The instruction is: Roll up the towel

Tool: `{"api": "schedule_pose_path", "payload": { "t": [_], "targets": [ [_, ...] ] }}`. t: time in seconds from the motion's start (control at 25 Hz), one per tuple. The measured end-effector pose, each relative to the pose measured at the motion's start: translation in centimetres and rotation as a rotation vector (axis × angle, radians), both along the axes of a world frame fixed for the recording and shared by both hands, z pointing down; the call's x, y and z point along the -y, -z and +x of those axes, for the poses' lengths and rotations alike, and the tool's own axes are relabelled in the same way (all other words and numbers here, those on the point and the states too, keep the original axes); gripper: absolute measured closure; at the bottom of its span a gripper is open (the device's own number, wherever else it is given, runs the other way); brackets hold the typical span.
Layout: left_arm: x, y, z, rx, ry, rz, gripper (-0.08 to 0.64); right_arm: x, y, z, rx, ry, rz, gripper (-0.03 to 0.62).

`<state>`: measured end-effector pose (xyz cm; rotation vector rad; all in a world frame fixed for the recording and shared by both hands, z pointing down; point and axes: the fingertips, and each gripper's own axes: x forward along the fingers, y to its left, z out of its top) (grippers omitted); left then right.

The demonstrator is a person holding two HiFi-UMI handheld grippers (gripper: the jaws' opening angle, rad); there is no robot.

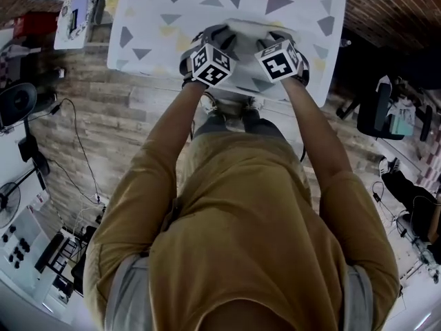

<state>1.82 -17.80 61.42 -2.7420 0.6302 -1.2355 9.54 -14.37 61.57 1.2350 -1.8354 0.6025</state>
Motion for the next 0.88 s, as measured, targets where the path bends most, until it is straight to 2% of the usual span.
{"api": "schedule_pose_path", "payload": {
  "t": [0.28,0.6,0.68,0.88],
  "targets": [
    [0.5,0.0,0.4,-0.026,0.002,-0.018,0.411,0.4,-0.1,0.1,-0.020,0.022,-0.014,0.448],
    [0.6,0.1,0.3,-0.055,-0.018,-0.040,0.411,0.3,0.0,0.2,0.010,-0.056,-0.019,0.456],
    [0.8,0.6,0.1,-0.073,-0.015,-0.027,0.407,0.2,0.4,0.3,0.008,-0.074,-0.006,0.454],
    [1.8,3.3,-1.7,-0.162,0.045,0.003,0.407,-0.5,3.4,1.0,-0.062,-0.071,0.077,0.454]
  ]
}}
